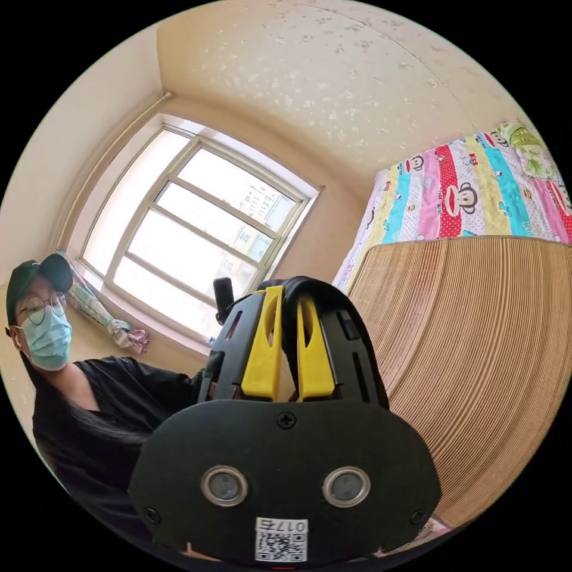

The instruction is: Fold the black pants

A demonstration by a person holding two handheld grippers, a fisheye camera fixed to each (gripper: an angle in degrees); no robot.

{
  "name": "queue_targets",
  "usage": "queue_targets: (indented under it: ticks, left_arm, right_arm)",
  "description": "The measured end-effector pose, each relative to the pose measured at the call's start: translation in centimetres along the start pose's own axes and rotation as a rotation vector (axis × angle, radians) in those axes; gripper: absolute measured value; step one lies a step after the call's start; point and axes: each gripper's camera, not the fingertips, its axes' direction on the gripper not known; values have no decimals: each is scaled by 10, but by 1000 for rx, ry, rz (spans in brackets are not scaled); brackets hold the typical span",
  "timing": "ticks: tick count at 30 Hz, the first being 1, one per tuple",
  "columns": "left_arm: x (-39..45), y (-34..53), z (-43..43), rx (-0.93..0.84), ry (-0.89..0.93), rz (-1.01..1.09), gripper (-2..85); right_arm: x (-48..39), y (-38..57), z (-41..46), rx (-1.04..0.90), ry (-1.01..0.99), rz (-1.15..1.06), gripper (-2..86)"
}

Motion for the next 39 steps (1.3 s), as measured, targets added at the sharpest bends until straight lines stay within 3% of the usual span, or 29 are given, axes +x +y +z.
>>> queue_targets:
  ticks: [3, 6, 8, 11, 14, 18, 22, 25, 33, 39]
  left_arm:
    - [-25, 39, 40, -100, -67, -25, 51]
    - [-59, 123, 103, -304, -132, -155, 60]
    - [-84, 201, 153, -542, -217, -275, 82]
    - [-108, 271, 175, -695, -273, -418, 120]
    - [-133, 288, 161, -586, -171, -590, 123]
    - [-151, 274, 149, -457, -133, -645, 115]
    - [-147, 268, 129, -351, -149, -618, 103]
    - [-146, 290, 106, -315, -146, -663, 102]
    - [-157, 386, 22, -140, -187, -889, 87]
    - [-152, 428, -26, 16, -356, -946, 84]
  right_arm:
    - [33, 44, 44, -128, 193, 48, 11]
    - [97, 137, 97, -327, 357, 180, 25]
    - [156, 223, 121, -460, 426, 397, 55]
    - [197, 282, 109, -450, 453, 600, 93]
    - [221, 274, 79, -259, 366, 654, 124]
    - [260, 224, 91, -202, 405, 580, 142]
    - [324, 184, 189, -401, 233, 526, 119]
    - [314, 165, 263, -580, 346, 428, 97]
    - [257, 163, 436, -648, 239, 346, 75]
    - [203, 167, 571, -651, 117, 317, 89]
